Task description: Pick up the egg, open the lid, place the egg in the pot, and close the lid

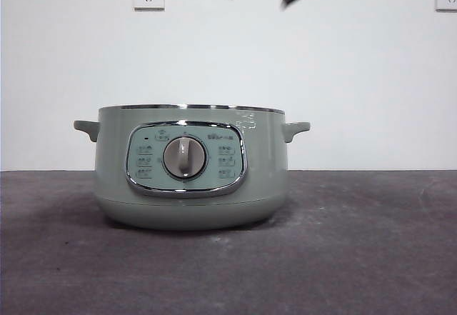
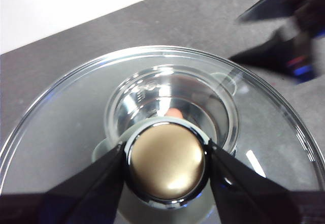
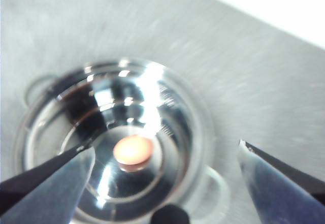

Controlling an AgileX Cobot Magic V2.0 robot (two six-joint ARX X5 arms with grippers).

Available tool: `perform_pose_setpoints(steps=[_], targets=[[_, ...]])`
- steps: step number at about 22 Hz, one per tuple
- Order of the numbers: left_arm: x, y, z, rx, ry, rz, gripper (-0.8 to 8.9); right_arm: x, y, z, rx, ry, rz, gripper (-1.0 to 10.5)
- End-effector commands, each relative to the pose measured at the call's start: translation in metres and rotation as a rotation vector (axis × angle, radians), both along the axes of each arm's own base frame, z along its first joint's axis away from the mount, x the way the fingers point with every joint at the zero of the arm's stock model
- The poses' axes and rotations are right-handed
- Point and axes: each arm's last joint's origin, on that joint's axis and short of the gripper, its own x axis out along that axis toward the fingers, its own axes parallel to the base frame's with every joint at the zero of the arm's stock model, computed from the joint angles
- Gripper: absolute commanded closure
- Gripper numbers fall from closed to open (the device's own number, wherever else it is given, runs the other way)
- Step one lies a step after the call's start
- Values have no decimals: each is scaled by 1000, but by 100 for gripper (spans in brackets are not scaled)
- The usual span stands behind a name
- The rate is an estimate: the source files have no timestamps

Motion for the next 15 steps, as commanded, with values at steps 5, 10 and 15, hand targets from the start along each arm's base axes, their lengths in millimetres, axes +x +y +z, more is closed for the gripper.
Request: perform_pose_setpoints(steps=[5,10,15], targets=[[57,-33,-14,-30,-20,-73,822,-80,-62,67,139,-166,-34,473],[91,-60,-39,-4,34,-110,822,-116,-86,86,198,-243,-35,473],[119,-79,-63,23,55,-135,822,-136,-100,93,224,-274,-36,473]])
